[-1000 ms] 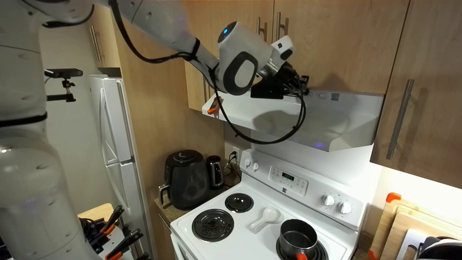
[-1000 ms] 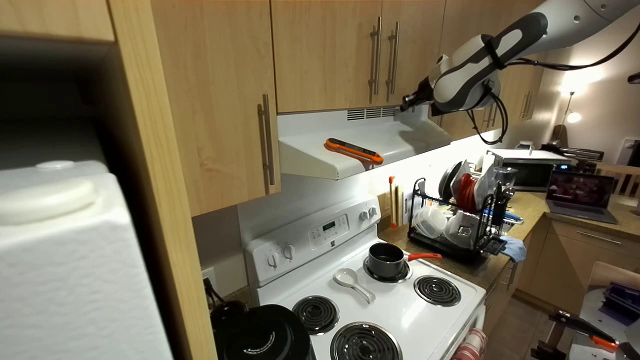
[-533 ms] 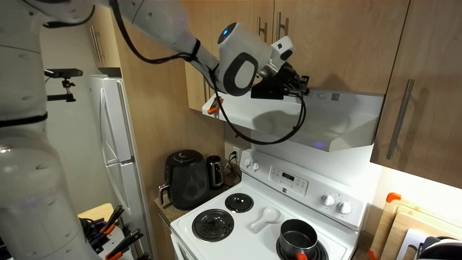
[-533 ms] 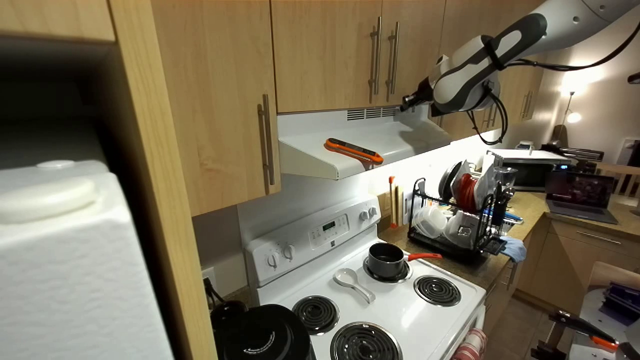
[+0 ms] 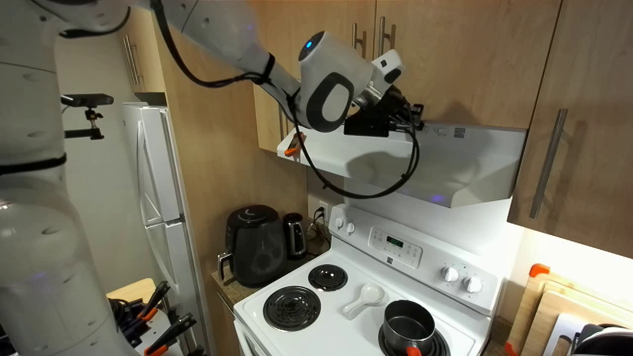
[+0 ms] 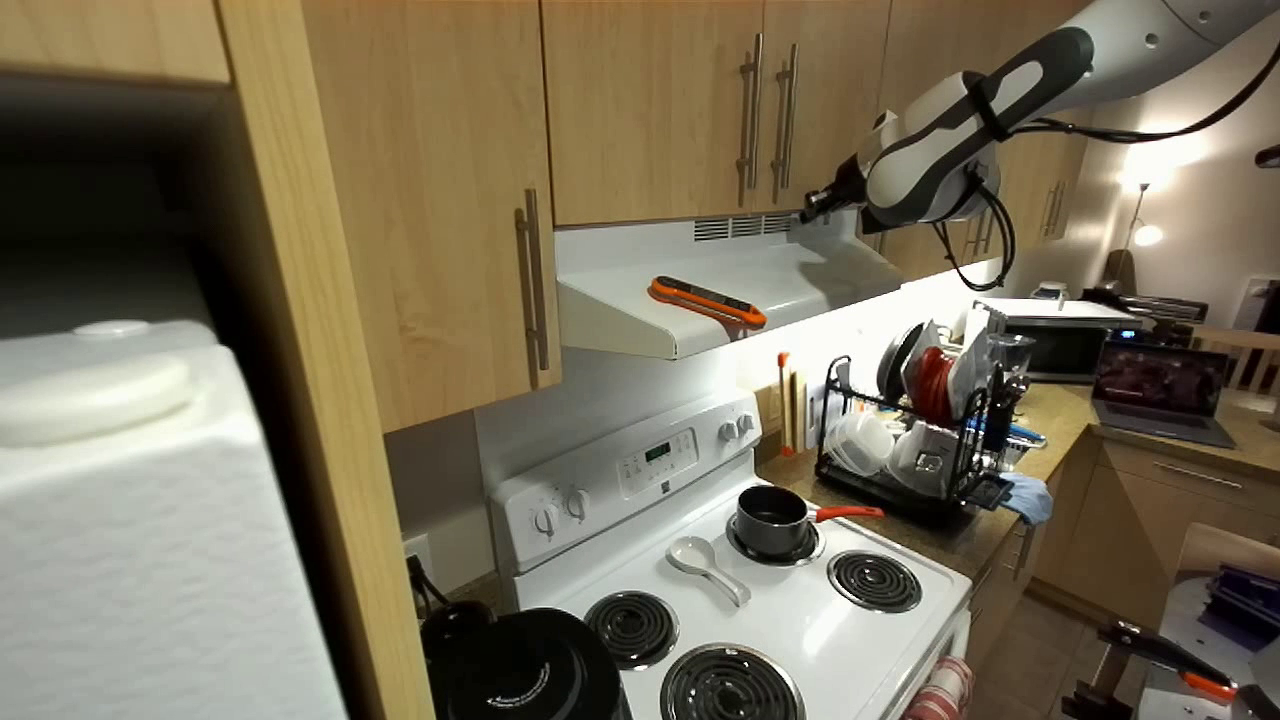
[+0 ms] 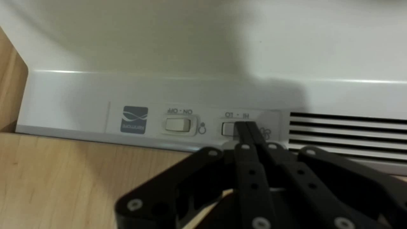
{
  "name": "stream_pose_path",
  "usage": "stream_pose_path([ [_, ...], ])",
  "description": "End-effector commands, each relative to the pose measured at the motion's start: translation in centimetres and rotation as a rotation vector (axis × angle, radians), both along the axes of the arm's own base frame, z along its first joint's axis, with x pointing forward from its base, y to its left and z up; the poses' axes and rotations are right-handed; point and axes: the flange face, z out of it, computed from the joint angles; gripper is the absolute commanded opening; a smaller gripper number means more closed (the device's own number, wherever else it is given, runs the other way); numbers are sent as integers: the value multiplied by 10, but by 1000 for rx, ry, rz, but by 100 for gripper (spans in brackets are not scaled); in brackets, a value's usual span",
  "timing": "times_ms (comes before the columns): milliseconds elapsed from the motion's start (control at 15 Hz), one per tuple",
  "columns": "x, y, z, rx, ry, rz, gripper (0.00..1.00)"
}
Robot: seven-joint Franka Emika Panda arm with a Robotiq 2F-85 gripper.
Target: Flip the switch on the white object.
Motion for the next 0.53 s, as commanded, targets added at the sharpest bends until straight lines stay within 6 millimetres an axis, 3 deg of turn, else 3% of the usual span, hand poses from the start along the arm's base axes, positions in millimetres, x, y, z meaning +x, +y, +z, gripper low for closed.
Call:
stream_pose_path([
  [0,25,1,-16,-6,8,6,0],
  [467,40,17,-21,53,15,42,0],
])
